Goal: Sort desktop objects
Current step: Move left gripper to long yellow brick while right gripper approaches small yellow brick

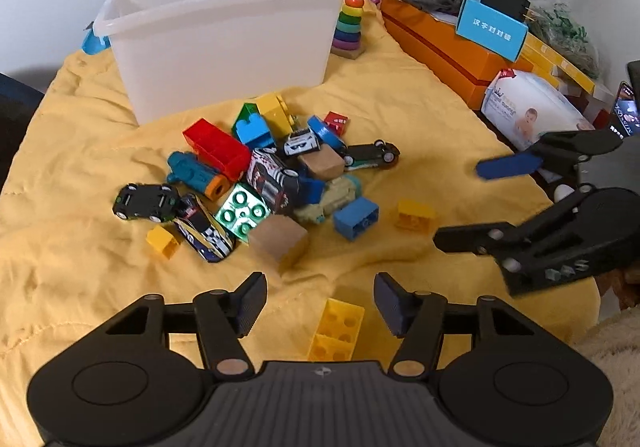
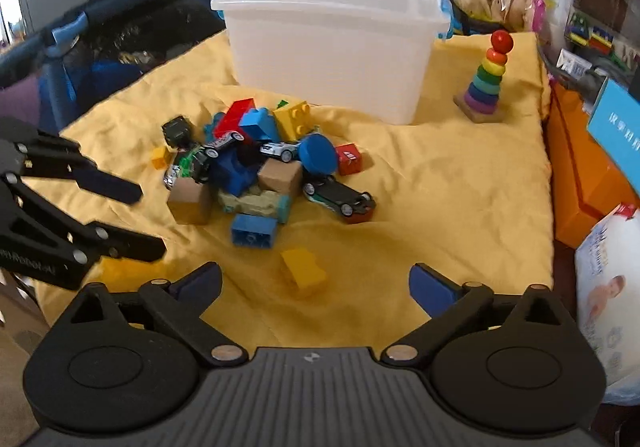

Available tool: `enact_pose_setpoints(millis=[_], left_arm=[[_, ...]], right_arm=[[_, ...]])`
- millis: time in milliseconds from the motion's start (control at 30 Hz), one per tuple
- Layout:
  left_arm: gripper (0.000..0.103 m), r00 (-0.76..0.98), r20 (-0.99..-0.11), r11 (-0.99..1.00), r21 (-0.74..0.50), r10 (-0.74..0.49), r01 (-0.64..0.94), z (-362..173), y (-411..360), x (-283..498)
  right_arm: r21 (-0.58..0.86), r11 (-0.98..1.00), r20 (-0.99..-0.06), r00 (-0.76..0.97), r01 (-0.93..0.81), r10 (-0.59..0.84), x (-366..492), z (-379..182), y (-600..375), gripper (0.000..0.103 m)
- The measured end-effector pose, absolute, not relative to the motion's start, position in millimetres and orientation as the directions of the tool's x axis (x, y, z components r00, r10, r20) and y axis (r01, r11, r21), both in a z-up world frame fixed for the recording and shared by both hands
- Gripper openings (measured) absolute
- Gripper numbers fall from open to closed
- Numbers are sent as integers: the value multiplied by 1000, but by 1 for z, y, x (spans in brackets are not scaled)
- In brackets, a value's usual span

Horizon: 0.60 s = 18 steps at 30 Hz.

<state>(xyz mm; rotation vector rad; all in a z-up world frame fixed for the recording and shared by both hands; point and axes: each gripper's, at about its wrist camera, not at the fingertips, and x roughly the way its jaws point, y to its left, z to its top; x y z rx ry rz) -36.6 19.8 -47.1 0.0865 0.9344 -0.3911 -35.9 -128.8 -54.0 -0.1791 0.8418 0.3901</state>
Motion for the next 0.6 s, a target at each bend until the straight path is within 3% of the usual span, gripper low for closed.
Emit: enact_pose_setpoints(millis=[67, 267, 333, 467, 600], left_arm=[[63, 532, -796, 924, -87, -289, 371, -47, 17, -40], [62, 510, -821, 911, -32, -258, 410, -50, 9, -44], [52, 492, -837, 909, -17, -242, 417, -54, 11, -43], [40, 474, -829, 919, -112, -296, 378, -54, 34, -40], [39, 481, -827, 936, -144, -291, 320, -55, 52, -37]], right_arm=[[-10, 915, -781, 574, -404, 245, -33, -58, -127, 71], [14, 904, -828, 502, -427, 250, -30, -65, -123, 63], [6, 895, -823, 507, -445, 258, -30, -64, -119, 60], [-3, 895, -810, 526, -445, 259, -26, -62, -117, 51], [54, 914, -806, 523, -402, 278, -13, -59, -127, 44]])
